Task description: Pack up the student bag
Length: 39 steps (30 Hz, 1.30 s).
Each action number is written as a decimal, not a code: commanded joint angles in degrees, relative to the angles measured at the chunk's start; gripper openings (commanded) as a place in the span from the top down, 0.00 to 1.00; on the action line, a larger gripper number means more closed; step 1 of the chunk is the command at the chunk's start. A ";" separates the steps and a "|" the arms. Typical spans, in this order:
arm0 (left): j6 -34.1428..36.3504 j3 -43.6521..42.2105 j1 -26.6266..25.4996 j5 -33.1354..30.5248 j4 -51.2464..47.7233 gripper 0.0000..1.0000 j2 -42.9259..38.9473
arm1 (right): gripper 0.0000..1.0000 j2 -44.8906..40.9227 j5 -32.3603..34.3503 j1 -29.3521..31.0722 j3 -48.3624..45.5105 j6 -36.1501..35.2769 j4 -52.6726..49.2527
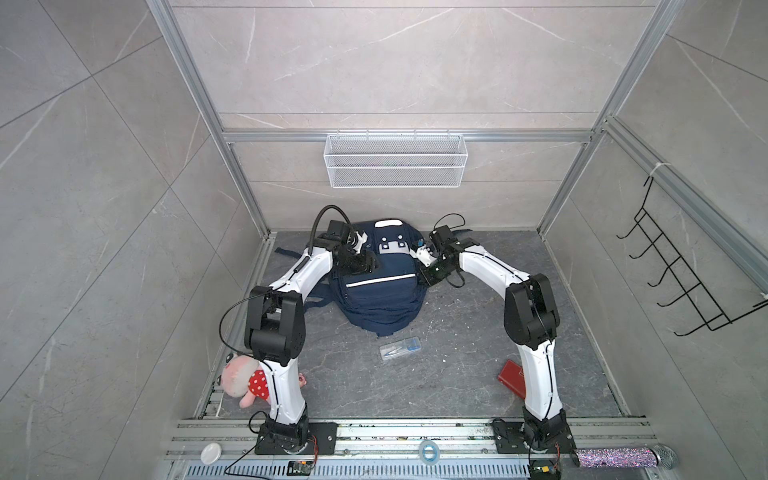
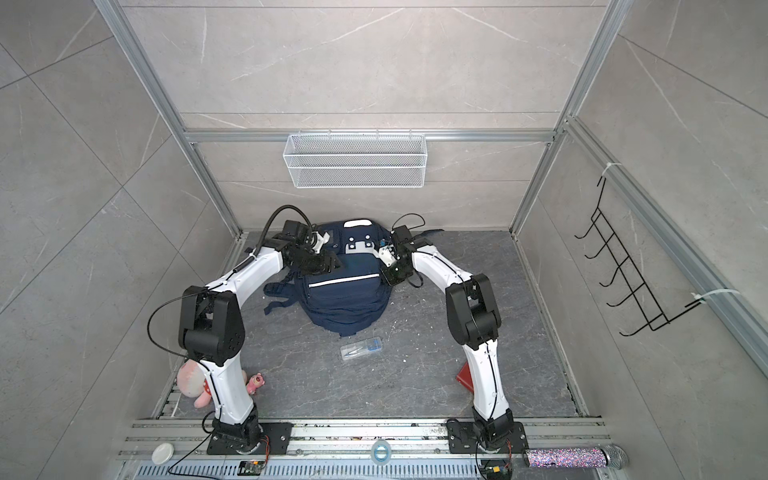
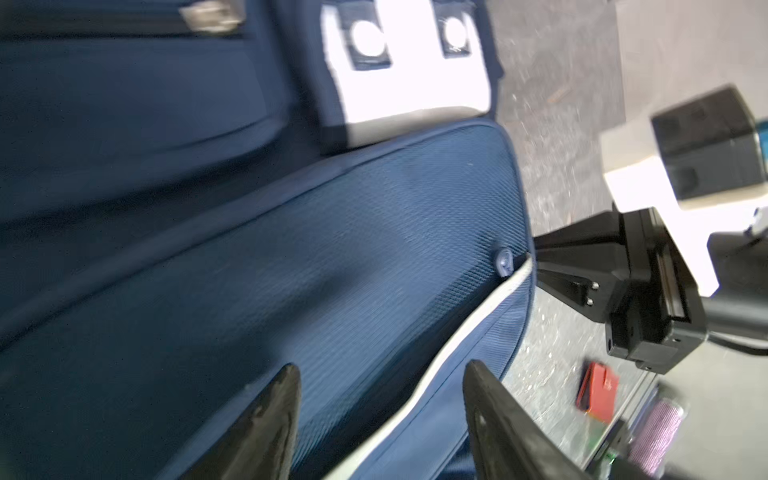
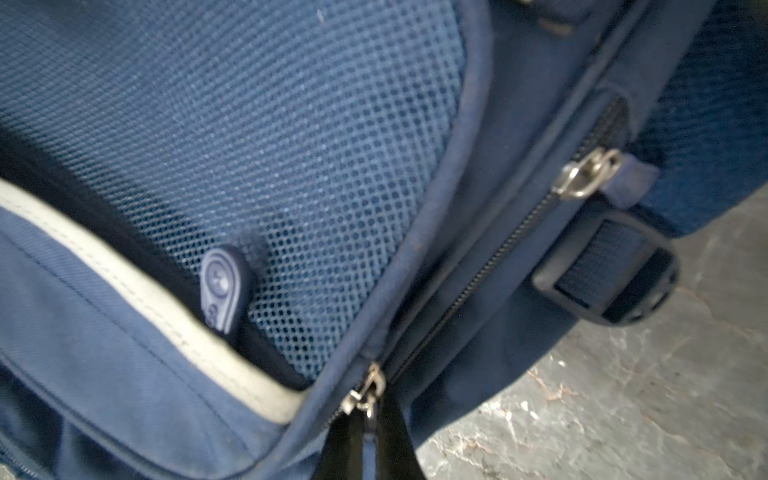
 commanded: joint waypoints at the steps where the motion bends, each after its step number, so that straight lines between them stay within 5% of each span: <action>1: 8.03 2.57 -1.72 1.60 -3.61 0.35 1.71 | 1.00 -2.01 1.89 -0.49 -0.79 0.28 -4.93; 17: 13.83 -1.78 -6.30 1.44 -12.86 0.43 -0.27 | 1.00 1.70 -1.31 -0.59 5.35 -7.15 -5.27; 26: 9.15 -4.42 -6.70 1.45 -8.67 0.71 -2.46 | 1.00 4.13 -3.03 -0.59 11.04 -7.26 -6.43; 28: 8.17 -3.42 -6.77 2.92 -8.13 0.96 -2.06 | 1.00 4.22 -3.03 -0.59 11.37 -7.55 -6.65; 29: 7.76 -3.10 -6.77 3.43 -7.69 1.00 -1.94 | 1.00 4.17 -3.11 -0.56 11.51 -7.79 -6.82; 34: 4.03 -1.61 -6.32 5.17 -5.43 1.00 -2.48 | 1.00 2.39 -2.48 -0.59 9.54 -8.55 -6.72; 39: -8.73 -1.75 -1.08 10.10 5.37 1.00 -4.06 | 1.00 -1.75 -0.95 -0.42 2.66 -7.87 -3.97</action>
